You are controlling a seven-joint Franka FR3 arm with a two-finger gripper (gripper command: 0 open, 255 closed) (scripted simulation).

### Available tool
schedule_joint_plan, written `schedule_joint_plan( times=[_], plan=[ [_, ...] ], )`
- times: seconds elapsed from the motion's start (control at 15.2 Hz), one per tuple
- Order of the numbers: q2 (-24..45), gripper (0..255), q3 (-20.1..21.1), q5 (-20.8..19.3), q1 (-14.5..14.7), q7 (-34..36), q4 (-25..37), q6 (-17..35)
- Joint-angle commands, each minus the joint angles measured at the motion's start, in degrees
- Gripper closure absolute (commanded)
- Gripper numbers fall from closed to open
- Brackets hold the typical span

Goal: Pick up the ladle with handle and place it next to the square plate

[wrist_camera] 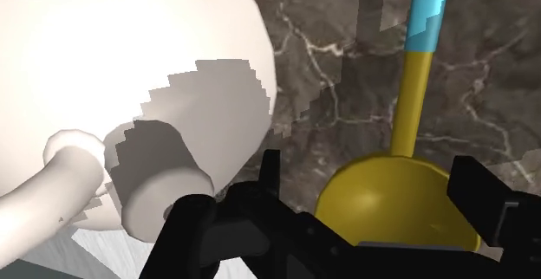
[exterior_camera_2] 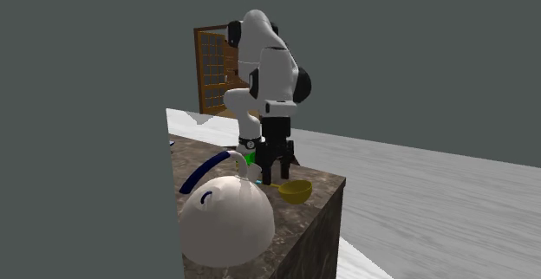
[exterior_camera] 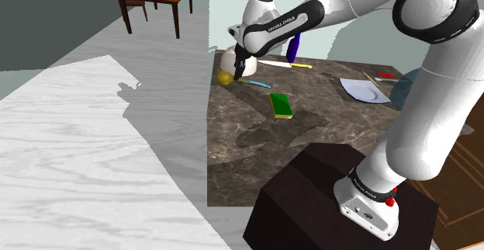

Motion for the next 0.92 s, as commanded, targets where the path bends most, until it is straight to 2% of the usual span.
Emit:
schedule_joint_plan(
  times=[0.0, 0.2, 0.26, 0.33, 0.4, 0.46, 0.53, 0.86],
  plan=[
    [5.23, 255, -0.2, 0.24, -0.42, -0.5, -1.27, 0.23],
    [8.53, 255, -0.62, 2.26, -2.77, -4.68, 3.13, -0.65],
    [6.56, 255, -0.77, 2.49, -3.25, -5.52, 0.2, 0.35],
    [7.06, 255, -0.56, 2.35, -2.75, -4.82, 2.54, -1.64],
    [6.78, 255, -0.58, 2.15, -2.58, -4.48, 2.1, -1.45],
    [1.01, 255, -0.42, 2.04, -2.38, -4.47, 2.13, 5.02],
    [1.01, 0, -0.41, 2.03, -2.38, -4.47, 2.13, 5.02],
    [-1.31, 0, -0.08, -0.1, 0.23, -0.07, 0.2, -6.79]
  ],
)
